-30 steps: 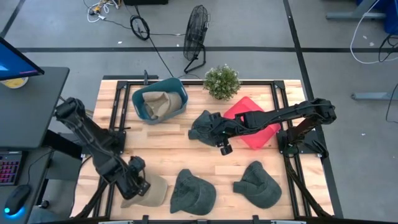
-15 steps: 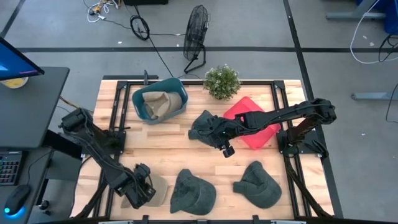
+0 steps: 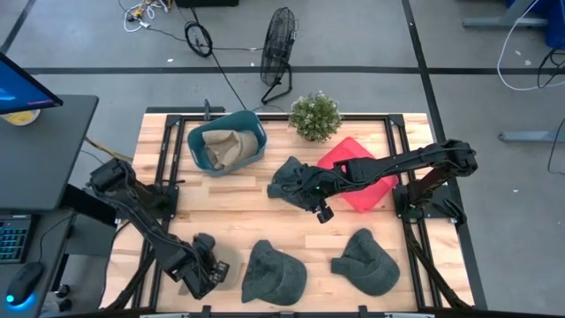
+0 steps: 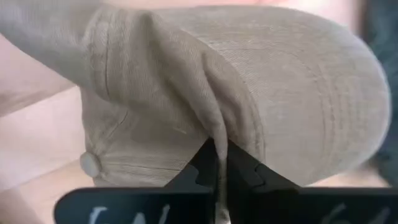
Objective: Pick & Place hat
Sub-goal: Put the brown cap into the blue bin
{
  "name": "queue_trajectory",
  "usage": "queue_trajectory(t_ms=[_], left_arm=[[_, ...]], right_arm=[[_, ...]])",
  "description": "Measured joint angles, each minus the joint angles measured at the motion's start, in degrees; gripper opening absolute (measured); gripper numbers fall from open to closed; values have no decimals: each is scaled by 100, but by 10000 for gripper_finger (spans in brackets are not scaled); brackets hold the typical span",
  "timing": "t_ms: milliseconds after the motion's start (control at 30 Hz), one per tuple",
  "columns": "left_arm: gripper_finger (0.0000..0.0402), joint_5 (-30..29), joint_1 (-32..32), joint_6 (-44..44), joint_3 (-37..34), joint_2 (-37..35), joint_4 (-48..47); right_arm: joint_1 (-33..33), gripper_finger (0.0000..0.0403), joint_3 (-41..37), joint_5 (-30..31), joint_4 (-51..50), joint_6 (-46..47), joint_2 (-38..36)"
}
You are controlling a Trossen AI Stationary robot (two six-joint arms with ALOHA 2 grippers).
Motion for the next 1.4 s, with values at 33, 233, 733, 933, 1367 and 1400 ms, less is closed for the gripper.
queue_trajectory(t_ms=[33, 233, 733, 933, 1367, 1400], left_arm=[[11, -136, 0, -90, 0, -25, -1], [7, -1770, 15, -489, 0, -245, -63], [7, -4433, 1390, 981, 2, -449, -849], [9, -4700, 1968, 2028, 146, -604, -845], [7, -5171, 3177, 4522, 1176, -631, -896], [6, -5171, 3320, 4651, 1189, -631, -907]], right_arm=[[0, 192, 0, 0, 1, -5, 0], [0, 192, 0, 0, 2, -6, 0], [28, 192, 0, 0, -125, 136, 0], [175, 192, 0, 15, -250, 150, 0], [555, 192, 0, 22, -592, 754, 0], [581, 192, 0, 22, -592, 754, 0]])
